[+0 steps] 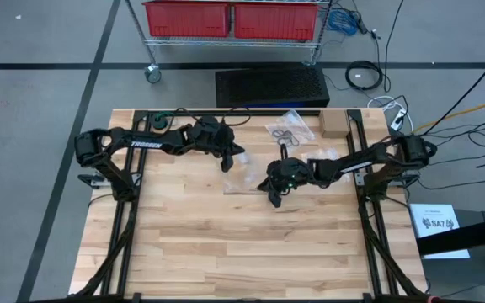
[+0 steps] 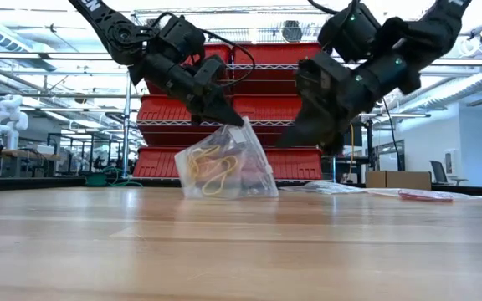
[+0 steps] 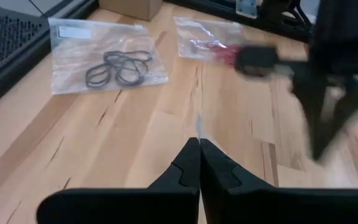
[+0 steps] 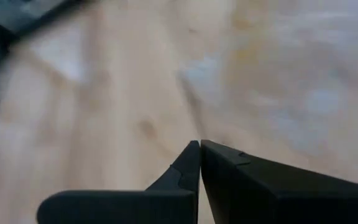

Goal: Sort rubber bands
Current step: Close the zip bag

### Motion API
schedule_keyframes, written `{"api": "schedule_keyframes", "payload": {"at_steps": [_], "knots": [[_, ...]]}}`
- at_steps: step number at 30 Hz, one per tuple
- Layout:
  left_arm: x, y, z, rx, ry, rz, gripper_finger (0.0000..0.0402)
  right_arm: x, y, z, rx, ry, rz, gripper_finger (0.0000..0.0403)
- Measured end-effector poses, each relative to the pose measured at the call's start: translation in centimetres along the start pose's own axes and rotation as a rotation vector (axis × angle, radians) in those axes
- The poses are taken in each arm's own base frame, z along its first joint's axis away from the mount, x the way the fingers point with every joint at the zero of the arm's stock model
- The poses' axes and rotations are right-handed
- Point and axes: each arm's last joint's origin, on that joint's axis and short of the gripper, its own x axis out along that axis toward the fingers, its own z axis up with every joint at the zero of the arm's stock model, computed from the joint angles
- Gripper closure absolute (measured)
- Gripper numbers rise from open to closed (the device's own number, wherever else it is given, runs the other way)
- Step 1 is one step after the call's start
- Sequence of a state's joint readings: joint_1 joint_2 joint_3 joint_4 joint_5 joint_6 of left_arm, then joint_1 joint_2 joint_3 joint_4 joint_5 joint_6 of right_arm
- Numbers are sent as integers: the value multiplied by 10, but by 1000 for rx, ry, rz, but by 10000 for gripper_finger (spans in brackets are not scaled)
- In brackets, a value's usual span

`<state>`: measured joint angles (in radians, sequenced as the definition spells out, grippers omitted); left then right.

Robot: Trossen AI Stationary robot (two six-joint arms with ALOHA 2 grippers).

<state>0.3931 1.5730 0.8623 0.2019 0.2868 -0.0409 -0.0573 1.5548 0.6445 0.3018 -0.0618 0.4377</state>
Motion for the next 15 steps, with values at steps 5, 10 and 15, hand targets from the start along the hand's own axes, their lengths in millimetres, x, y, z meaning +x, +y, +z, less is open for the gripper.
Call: {"api": "schedule_keyframes", "payload": {"at_steps": [5,10,15], "knots": [[0,0,0,4,1,-1,401,-14,-12,-5,-77,9,-141,401],[0,0,0,4,2,-1,401,-19,-35,-35,-32,-163,-19,402],[1,-3,0,16,1,-17,401,-27,-48,-45,49,-265,-14,400]]}}
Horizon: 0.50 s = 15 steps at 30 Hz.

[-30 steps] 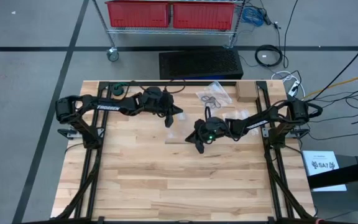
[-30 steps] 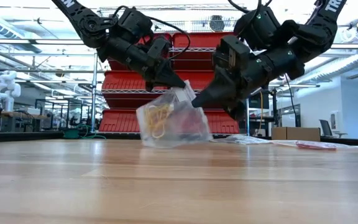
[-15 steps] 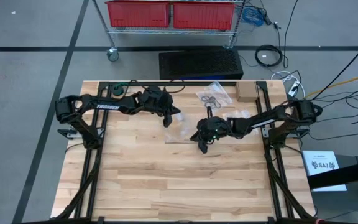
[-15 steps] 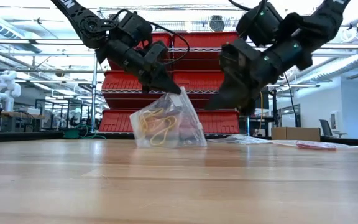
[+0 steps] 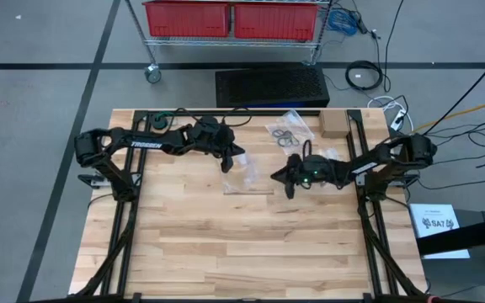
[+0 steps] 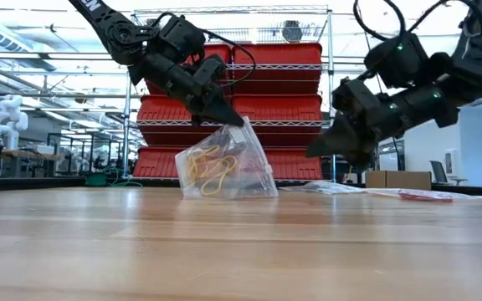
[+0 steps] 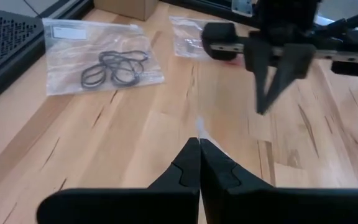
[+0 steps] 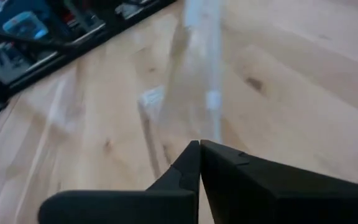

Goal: Sort rubber bands
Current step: Close the zip bag

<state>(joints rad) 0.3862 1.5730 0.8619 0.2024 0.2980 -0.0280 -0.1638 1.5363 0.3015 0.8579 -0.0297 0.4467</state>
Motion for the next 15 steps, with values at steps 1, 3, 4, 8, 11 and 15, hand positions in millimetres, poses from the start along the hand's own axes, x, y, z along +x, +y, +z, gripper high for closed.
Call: {"api": "schedule_keyframes", "payload": {"at_steps": [1,3,4,8,11,15], "knots": [[1,-2,0,11,1,-7,401,0,-1,1,3,-6,-6,396],[2,-7,0,20,3,-24,401,4,-2,8,-17,-10,-10,381],[2,-10,0,25,5,-33,401,6,-1,11,-31,-12,0,372],[5,-18,0,43,2,-58,401,12,2,28,-81,-19,115,324],[5,-22,1,52,-11,-67,401,15,4,36,-96,-7,183,290],[1,-23,5,57,-29,-69,401,17,6,37,-124,19,205,257]]}}
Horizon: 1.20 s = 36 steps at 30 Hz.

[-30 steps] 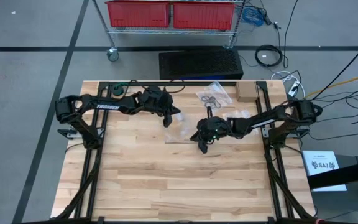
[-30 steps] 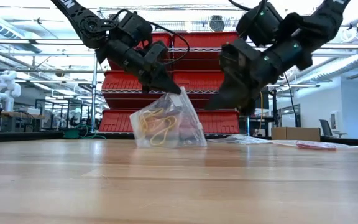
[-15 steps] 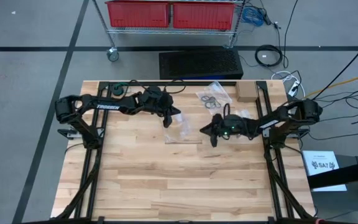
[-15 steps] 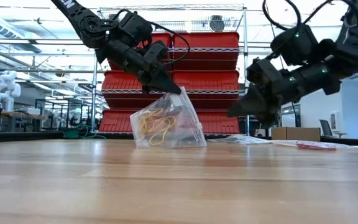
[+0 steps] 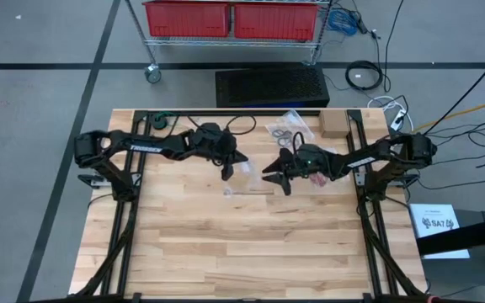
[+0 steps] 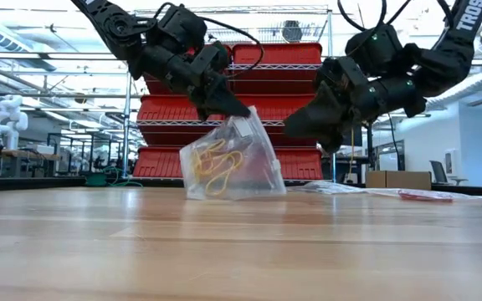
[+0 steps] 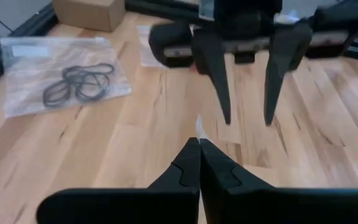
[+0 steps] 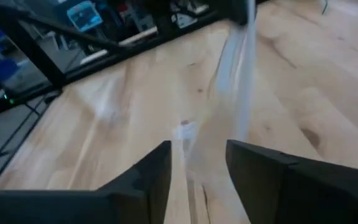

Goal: Sort rubber bands
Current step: Close the zip bag

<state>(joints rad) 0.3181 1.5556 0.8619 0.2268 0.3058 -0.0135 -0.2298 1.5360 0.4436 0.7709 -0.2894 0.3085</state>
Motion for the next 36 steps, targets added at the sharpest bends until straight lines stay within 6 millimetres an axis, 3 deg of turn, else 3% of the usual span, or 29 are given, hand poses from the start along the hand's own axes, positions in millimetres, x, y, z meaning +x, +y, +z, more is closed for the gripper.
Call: {"api": "schedule_keyframes", "payload": {"at_steps": [13,36], "knots": [[-25,-16,23,38,-100,-53,401,-2,-9,-5,-82,57,-70,249],[-25,-23,21,38,-77,-71,401,3,-5,14,-212,60,-59,250]]}}
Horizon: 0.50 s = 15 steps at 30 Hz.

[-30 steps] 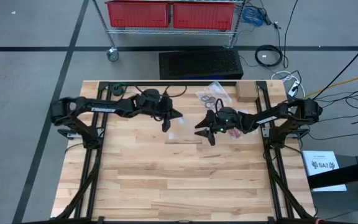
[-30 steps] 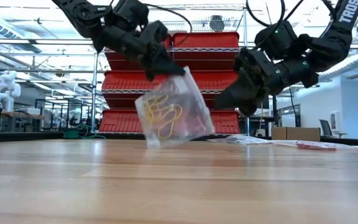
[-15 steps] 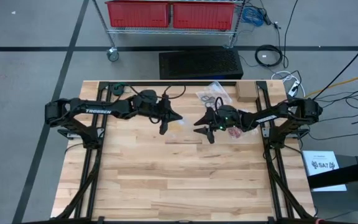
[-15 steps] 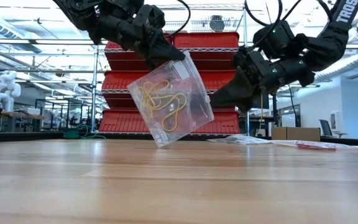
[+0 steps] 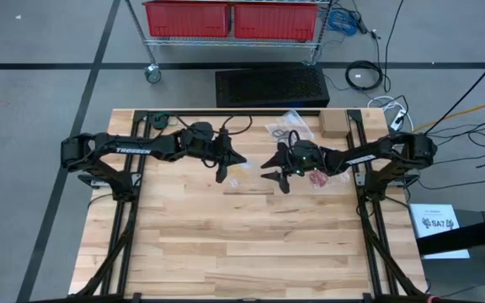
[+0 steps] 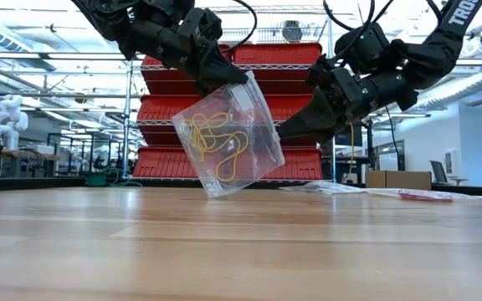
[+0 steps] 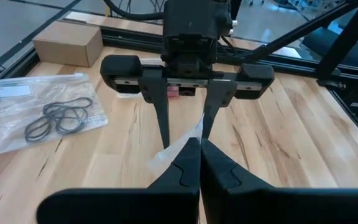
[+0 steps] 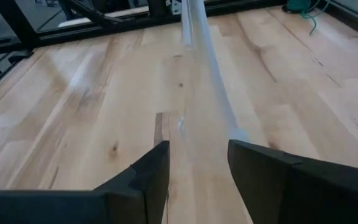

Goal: Sort rubber bands
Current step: Close the zip bag

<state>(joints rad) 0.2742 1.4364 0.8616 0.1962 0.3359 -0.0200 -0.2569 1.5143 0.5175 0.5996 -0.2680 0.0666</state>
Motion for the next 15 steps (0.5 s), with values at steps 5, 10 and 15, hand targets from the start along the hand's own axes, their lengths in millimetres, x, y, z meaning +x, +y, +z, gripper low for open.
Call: {"api": "schedule_keyframes", "payload": {"at_steps": [5,10,15], "knots": [[0,0,0,0,1,0,401,-8,-5,1,16,33,-26,250],[0,0,-1,-2,5,0,401,-12,-13,4,7,16,-24,250],[0,0,0,2,-6,0,401,-7,-15,1,21,13,60,250]]}}
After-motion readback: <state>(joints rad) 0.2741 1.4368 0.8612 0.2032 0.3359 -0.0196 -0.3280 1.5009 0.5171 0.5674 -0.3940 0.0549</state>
